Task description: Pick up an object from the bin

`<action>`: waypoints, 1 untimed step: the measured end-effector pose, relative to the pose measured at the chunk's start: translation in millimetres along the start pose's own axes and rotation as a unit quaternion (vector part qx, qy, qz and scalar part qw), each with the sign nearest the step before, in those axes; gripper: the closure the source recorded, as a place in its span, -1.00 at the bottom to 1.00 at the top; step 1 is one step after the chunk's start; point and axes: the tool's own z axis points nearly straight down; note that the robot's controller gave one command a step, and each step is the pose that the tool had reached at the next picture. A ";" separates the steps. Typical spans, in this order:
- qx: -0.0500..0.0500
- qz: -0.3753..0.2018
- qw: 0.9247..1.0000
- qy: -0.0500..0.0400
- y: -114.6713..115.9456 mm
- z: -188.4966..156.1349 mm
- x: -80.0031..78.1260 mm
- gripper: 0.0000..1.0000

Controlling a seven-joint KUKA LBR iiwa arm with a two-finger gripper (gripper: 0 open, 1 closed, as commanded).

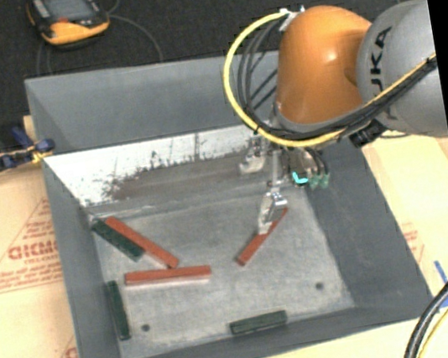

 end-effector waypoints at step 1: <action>0.000 0.000 1.000 -0.001 0.0 -2.2 -0.3 -1.00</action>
Offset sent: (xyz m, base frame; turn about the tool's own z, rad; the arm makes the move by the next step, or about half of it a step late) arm 0.0254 -0.0068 0.1301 -0.0980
